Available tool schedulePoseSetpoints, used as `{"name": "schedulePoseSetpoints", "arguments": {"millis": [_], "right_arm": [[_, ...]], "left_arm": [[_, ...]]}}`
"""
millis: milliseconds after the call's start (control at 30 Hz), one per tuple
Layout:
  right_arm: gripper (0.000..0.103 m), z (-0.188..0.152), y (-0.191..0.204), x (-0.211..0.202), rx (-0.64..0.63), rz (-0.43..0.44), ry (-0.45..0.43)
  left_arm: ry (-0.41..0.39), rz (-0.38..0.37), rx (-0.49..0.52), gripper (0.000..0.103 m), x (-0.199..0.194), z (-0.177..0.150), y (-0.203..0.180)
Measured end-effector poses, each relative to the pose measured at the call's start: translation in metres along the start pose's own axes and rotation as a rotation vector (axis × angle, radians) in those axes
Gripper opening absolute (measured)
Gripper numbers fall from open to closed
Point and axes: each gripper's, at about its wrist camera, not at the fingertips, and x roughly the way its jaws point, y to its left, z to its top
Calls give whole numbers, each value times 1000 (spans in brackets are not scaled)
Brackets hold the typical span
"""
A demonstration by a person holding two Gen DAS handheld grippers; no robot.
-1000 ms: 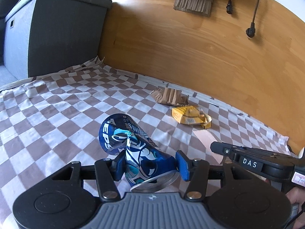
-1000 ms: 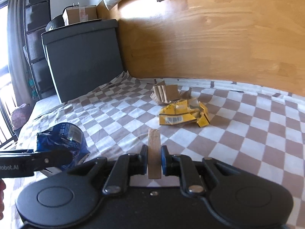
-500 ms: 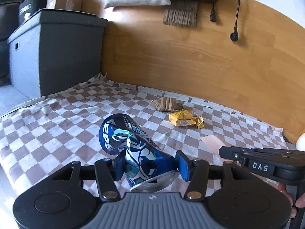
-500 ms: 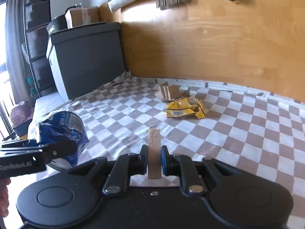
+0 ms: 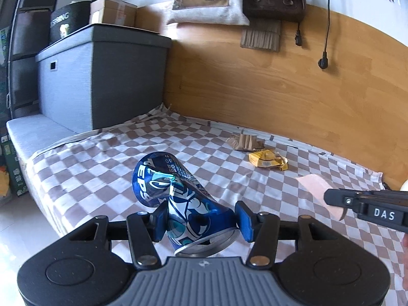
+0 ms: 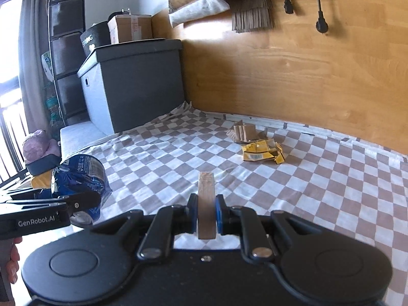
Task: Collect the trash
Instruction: 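Carry the blue can with the left tool over the wastebasket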
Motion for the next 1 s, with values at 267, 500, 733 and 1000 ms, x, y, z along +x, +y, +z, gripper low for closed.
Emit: {"name": "schedulePoseSetpoints", "arguments": {"millis": [267,500,733,1000], "right_arm": [[15,-5,31,-28,-10,0,-8],[15,-14,59,-34,-25,15,6],[15,-26,90,-31,-41,45,25],[15,-42,118,-25,-47,90,40]], "left_arm": [[-17,30,1,55,-38,-5,24],[-17,66,-22,55,-66,-15,53],[-4,113,-53,55,-84,-30,86],[14,151,-74,55,-97,-49,116]]}}
